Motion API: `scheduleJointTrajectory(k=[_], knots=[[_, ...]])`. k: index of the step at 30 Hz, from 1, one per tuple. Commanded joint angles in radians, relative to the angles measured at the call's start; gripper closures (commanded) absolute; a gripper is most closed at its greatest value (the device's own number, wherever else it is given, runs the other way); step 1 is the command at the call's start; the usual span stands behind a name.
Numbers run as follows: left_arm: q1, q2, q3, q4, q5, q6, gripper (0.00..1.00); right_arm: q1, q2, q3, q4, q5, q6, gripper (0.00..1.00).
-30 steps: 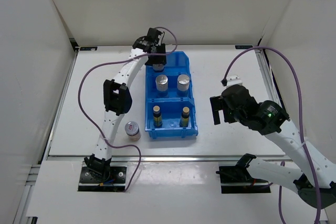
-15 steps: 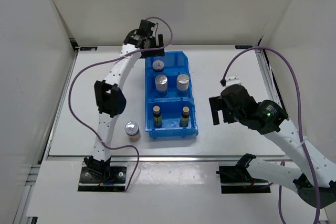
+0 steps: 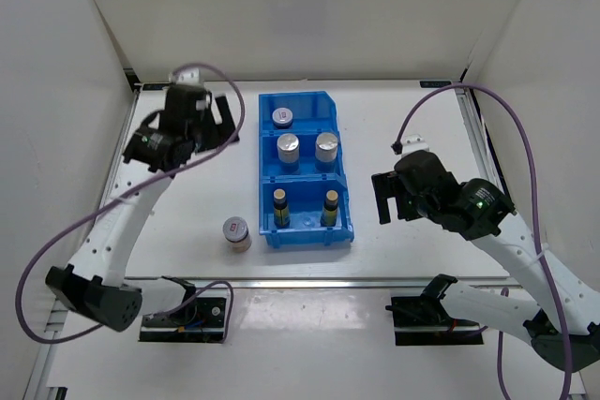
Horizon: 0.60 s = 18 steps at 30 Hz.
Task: Organize the condiment bottles
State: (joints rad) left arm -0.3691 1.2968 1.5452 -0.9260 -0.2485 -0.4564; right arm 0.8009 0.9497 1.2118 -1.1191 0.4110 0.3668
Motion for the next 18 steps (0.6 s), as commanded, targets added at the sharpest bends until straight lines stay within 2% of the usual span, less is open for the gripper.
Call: scheduleJointTrajectory(k=[1,2,3,6,12,18], knots=[[-0.01,-0.065,-0.242,-0.057,0.031,-0.088,0.0,0.001,-0.014,0.032,0.031,-0.031,0.004,0.0],[-0.01,-0.124,-0.293,-0.057,0.046,-0.102,0.0,0.001,-0.014,0.041,0.031,-0.031,0.004,0.0],[-0.01,-0.145,-0.38,-0.057,0.081,-0.122,0.0,0.001,-0.023,0.042,0.031,-0.031,-0.005,0.0],[-0.01,-0.185,-0.502,-0.057,0.161,-0.14,0.0,0.001,-0.023,0.051,0.041,-0.031,-0.005,0.0],[-0.019,-0.174,-0.617,-0.042,0.224,-0.188,0.0,0.001,-0.012,0.06,0.031,-0.063,-0.005,0.0],[-0.068,-0.093,-0.654,0.024,0.285,-0.199,0.0,0.001,-0.045,0.06,0.021,-0.063,0.014,0.0]])
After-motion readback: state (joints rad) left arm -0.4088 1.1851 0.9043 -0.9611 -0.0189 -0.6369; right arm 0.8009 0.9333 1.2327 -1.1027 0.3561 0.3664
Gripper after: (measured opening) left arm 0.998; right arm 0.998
